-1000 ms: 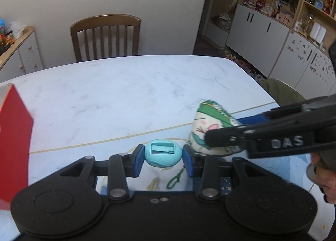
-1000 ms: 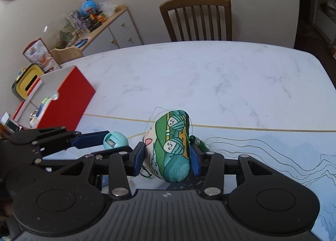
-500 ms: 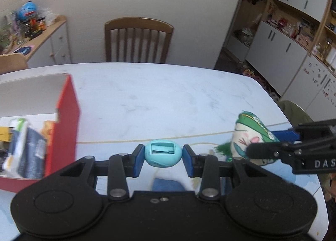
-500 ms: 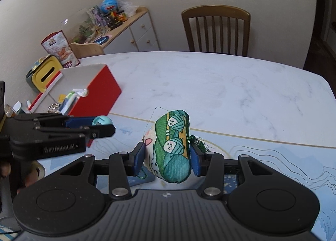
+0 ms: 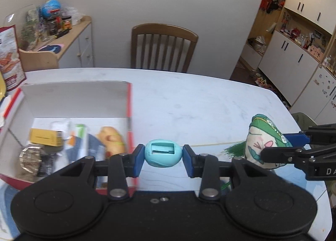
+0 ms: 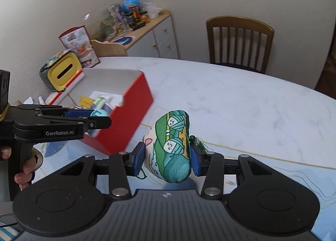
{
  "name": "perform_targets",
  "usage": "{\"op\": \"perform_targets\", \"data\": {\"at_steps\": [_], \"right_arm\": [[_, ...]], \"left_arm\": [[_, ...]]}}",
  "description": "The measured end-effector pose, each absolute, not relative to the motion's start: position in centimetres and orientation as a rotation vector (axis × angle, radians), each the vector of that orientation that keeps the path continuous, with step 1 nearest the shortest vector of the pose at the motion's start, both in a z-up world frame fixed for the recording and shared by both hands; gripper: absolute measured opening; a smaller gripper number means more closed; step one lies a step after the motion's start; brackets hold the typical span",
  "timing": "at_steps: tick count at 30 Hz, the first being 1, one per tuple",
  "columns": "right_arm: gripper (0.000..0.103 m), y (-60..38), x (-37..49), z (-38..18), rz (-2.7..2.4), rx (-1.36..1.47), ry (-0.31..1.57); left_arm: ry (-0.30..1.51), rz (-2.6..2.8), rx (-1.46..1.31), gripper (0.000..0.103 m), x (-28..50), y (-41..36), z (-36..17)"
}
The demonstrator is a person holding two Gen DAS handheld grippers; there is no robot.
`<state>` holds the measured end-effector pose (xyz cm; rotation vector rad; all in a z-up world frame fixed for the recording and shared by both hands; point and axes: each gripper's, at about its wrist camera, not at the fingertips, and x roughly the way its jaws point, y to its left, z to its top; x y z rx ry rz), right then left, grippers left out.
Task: Organize objects
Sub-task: 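Carry the keychain with left tool while right tool carries the plush into the box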
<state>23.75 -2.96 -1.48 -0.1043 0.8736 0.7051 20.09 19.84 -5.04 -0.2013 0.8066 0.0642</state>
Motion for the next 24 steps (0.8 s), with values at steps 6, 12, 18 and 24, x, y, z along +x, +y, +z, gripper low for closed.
{"op": "perform_targets", "data": {"at_steps": [6,12,18,24], "right_arm": [[0.044,1.9,23.7,-0.4,0.738,-0.128,0.848],[0.044,6.9,24.2,0.3,0.764,-0.148,0.823],[0.044,11.5,24.9,0.3,0.78,-0.17,0.815],[0.044,15.7,26.4,0.1,0.771,-0.201,0.792]], "left_arm": [[0.797,0.106,-0.197,0.037,19.3,24.3,-4.2],[0.79,0.156,-0.195,0.037,19.0,28.6,-3.5],[0.8,0.193,-0.187,0.037,19.6,32.3,-3.8],[0.836,0.22,-0.198,0.037,20.0,35.5,-5.4]]}}
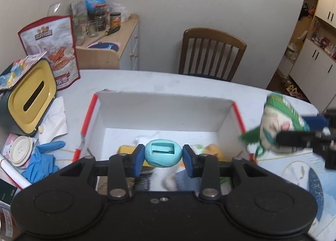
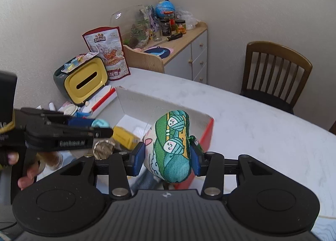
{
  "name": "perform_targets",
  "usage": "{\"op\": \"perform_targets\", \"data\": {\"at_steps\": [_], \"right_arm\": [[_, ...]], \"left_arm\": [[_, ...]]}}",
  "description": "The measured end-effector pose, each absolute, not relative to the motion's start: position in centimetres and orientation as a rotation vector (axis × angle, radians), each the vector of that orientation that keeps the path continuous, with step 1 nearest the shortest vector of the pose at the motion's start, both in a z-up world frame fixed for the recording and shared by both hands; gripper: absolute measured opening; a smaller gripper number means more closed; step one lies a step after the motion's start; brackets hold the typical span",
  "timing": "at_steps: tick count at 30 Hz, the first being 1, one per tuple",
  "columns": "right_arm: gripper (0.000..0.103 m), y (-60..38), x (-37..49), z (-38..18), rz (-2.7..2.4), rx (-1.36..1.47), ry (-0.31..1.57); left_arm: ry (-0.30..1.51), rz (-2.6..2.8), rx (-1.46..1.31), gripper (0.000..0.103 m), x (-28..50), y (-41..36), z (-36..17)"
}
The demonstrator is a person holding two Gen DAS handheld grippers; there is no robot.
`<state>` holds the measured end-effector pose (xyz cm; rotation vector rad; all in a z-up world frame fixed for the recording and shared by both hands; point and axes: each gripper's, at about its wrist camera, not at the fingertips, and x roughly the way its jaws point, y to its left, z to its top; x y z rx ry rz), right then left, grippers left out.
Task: Organize objects
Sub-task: 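Carry the keychain with left tool while right tool carries the plush into the box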
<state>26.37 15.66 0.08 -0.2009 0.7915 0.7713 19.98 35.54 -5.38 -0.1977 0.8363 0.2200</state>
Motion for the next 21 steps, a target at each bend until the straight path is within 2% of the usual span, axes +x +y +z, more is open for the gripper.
{"op": "perform_targets", "data": {"at_steps": [7,21], "right_arm": [[0.044,19.2,29.0,-1.4,0.735,-0.201,0.804],[0.044,23.6,31.4,-7.8,0.69,-0.217,0.926]], "left_arm": [[0.899,0.196,-0.179,0.037,20.1,36.6,-7.9],[1.018,0.131,-0.127,0.037,21.8,35.9,-12.5]]}}
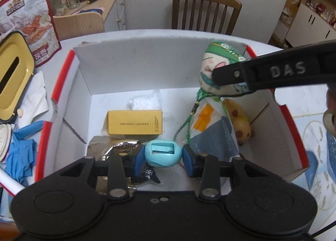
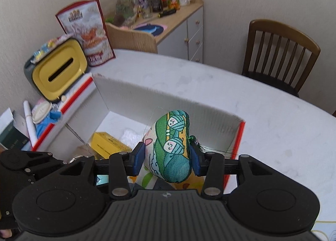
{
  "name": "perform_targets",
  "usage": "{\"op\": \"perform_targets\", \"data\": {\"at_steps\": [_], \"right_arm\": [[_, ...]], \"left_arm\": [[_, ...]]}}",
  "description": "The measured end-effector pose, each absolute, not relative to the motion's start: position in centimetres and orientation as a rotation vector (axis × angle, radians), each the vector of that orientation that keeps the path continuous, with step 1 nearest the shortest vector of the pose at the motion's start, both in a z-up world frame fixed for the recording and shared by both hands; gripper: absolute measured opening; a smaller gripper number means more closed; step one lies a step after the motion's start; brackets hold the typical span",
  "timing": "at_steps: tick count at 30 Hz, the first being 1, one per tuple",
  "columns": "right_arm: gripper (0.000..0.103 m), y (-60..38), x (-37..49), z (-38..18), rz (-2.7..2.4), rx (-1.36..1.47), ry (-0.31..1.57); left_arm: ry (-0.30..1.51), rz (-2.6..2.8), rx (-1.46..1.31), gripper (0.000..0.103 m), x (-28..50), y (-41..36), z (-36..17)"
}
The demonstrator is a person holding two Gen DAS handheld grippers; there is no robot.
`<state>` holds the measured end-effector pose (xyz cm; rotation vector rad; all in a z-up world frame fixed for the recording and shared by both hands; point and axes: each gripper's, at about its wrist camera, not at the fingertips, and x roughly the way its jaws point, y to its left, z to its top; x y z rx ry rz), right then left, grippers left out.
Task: Organize objects
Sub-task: 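Carry the keychain with left tool while right tool carries the plush into the box, then open left tool to drop the keychain while right tool releases the plush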
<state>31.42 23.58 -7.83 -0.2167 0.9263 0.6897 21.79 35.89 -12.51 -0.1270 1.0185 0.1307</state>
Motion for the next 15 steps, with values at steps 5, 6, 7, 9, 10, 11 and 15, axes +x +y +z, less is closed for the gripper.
{"op": "perform_targets", "data": {"at_steps": [5,6,7,9,10,11,15], "right_arm": [[0.045,24.1,31.9,-8.9,0.677,-0.215,0.948],[0.045,24.2,31.9,-9.1,0.677,-0.214,0.953],[0.045,24.3,32.0,-9.3,0.676,-0.215,0.957],[0.045,24.5,31.9,-9.7,0.67,-0.225,0.96],[0.045,24.6,31.9,-9.9,0.67,-0.228,0.964],[0.045,24.6,31.9,-10.0,0.669,-0.226,0.969],[0.047,24.4,31.9,-10.3,0.665,-0.215,0.978]], "left_arm": [[1.053,0.132,-0.135,0.037,22.5,36.2,-13.4],[1.06,0.133,-0.139,0.037,22.6,36.2,-13.5],[1.066,0.131,-0.143,0.037,22.8,36.3,-13.7],[1.078,0.129,-0.147,0.037,23.1,36.4,-13.9],[1.087,0.127,-0.15,0.037,23.2,36.5,-14.1],[1.097,0.127,-0.156,0.037,23.3,36.5,-14.3],[1.125,0.121,-0.171,0.037,23.4,36.8,-14.9]]}}
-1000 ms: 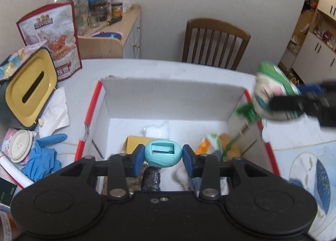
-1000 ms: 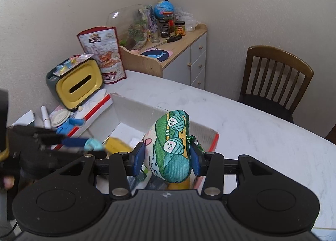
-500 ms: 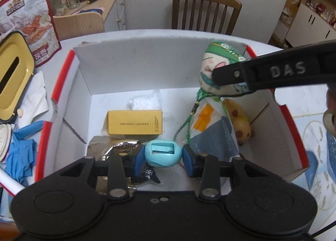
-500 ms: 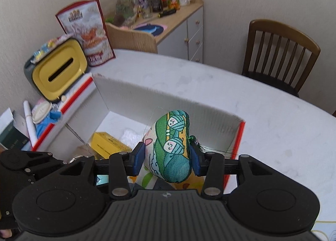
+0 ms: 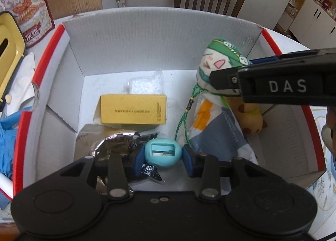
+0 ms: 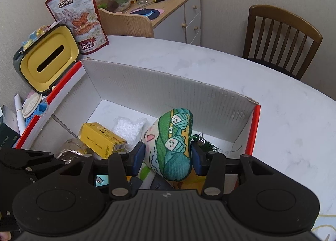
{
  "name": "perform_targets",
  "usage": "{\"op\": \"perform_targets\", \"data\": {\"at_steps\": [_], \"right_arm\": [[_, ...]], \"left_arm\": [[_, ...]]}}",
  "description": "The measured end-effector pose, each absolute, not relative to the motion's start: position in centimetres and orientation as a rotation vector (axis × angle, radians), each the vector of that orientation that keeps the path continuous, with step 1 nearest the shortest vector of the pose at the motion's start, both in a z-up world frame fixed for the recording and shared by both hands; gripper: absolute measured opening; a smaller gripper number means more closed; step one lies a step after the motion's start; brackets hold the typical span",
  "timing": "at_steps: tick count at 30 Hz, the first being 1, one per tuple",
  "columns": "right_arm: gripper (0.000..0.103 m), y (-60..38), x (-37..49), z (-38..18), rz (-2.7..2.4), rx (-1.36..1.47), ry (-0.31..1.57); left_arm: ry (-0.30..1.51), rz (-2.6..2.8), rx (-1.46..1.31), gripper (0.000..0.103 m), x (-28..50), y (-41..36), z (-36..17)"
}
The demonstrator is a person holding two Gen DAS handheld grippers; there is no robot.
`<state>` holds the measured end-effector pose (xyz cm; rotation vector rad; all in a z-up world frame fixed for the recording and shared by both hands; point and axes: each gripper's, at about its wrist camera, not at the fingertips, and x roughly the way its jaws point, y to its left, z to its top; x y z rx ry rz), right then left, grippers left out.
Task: Organize objects
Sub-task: 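Open left tool to drop the keychain while right tool releases the plush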
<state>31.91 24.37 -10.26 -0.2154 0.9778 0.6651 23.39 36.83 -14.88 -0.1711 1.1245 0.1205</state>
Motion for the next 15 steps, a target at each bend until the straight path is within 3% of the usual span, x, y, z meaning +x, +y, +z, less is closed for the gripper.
{"op": "perform_targets", "data": {"at_steps": [3,5,7,10,15], "right_arm": [[0.049,24.1,31.9,-10.3,0.661,-0.212,0.983],[0.06,24.0,31.8,-10.3,0.661,-0.212,0.991],[0.062,23.8,31.6,-10.3,0.657,-0.217,0.992],[0.067,23.4,31.3,-10.2,0.663,-0.212,1.001],[0.067,22.7,30.4,-9.3,0.683,-0.194,0.99]], "left_arm": [[1.132,0.119,-0.162,0.038,23.4,36.7,-15.0],[1.138,0.116,-0.161,0.039,23.5,36.6,-15.1],[1.14,0.114,-0.16,0.04,23.5,36.6,-15.1],[1.129,0.115,-0.181,0.05,23.4,36.9,-14.9],[1.112,0.131,-0.184,0.057,22.9,36.9,-14.5]]}}
